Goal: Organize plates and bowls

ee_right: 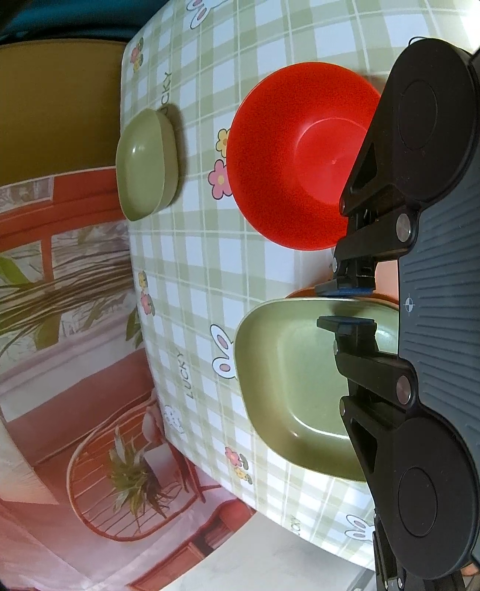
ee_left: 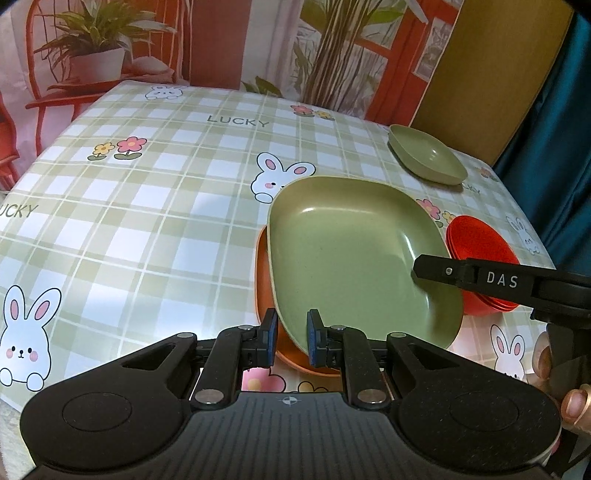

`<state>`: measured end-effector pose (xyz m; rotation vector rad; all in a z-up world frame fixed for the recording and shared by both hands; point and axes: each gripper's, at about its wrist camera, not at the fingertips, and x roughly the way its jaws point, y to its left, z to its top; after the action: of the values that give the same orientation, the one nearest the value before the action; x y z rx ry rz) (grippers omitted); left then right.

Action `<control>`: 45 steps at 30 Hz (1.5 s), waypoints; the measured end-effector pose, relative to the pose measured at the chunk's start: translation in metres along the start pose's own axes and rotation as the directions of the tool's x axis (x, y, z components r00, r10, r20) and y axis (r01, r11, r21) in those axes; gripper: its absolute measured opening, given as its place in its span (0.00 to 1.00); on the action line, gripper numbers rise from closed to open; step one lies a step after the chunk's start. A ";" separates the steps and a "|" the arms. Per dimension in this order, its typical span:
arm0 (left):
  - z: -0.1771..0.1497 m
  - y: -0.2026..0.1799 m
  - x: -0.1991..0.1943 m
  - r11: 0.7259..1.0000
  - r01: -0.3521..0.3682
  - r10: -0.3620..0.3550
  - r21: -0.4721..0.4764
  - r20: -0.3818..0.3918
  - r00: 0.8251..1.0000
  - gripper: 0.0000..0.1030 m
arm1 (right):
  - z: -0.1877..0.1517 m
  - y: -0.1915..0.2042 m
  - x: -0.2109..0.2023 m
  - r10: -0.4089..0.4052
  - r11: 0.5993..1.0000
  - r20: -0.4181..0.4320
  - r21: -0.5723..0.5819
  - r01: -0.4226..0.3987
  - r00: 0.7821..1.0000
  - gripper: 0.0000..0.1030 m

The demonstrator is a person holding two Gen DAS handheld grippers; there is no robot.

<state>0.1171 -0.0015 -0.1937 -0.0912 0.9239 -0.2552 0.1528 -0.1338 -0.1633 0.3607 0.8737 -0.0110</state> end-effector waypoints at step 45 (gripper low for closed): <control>-0.004 0.026 0.014 0.991 0.001 -0.004 -0.133 -0.020 1.000 0.18 | -0.003 0.006 0.003 -0.018 0.999 -0.005 -0.037 0.018 1.000 0.19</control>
<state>0.1270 0.0200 -0.2119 -0.2134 0.9608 -0.1969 0.1533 -0.1270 -0.1661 0.3185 0.8812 -0.0105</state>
